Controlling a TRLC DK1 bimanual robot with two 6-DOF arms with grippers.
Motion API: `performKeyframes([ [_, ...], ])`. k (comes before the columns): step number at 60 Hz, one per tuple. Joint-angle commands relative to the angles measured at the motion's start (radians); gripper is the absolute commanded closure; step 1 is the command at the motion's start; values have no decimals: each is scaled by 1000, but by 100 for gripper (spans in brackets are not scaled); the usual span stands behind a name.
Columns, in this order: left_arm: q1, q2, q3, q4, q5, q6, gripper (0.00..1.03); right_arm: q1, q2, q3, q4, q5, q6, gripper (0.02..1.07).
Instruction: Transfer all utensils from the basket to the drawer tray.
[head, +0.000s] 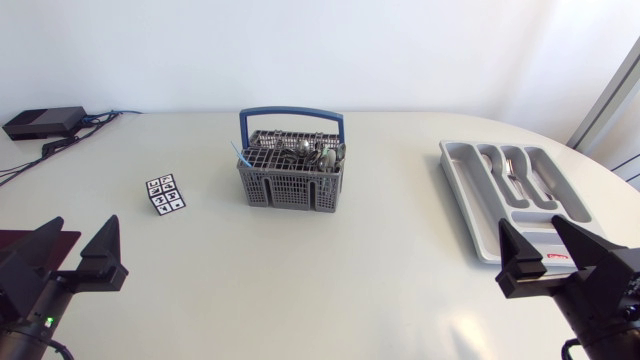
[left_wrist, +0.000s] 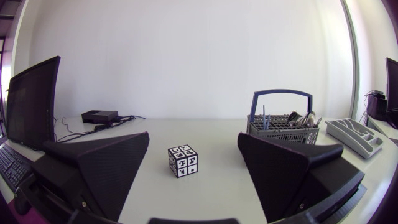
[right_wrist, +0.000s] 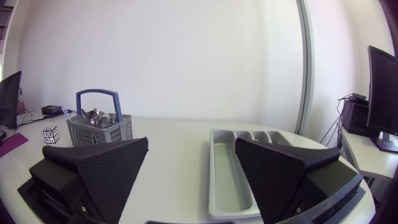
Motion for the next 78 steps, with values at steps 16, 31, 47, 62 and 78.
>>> performKeyframes([
  [16, -2, -8, -38, -19, -3, -22, 4, 13, -4, -19, -11, -3, 17, 6],
  [31, -2, -8, -34, -16, -3, -22, 4, 16, -7, -19, -2, 0, 17, 6],
  [47, -17, 9, 82, -51, -3, -46, 5, 33, 2, 5, 53, 11, 17, 6],
  [62, -80, 345, 255, -30, -5, -142, 8, 80, 169, 64, 136, 20, 18, 6],
  [78, -158, 905, 476, 67, -12, -203, 8, 188, 413, 171, 187, 81, 30, 6],
])
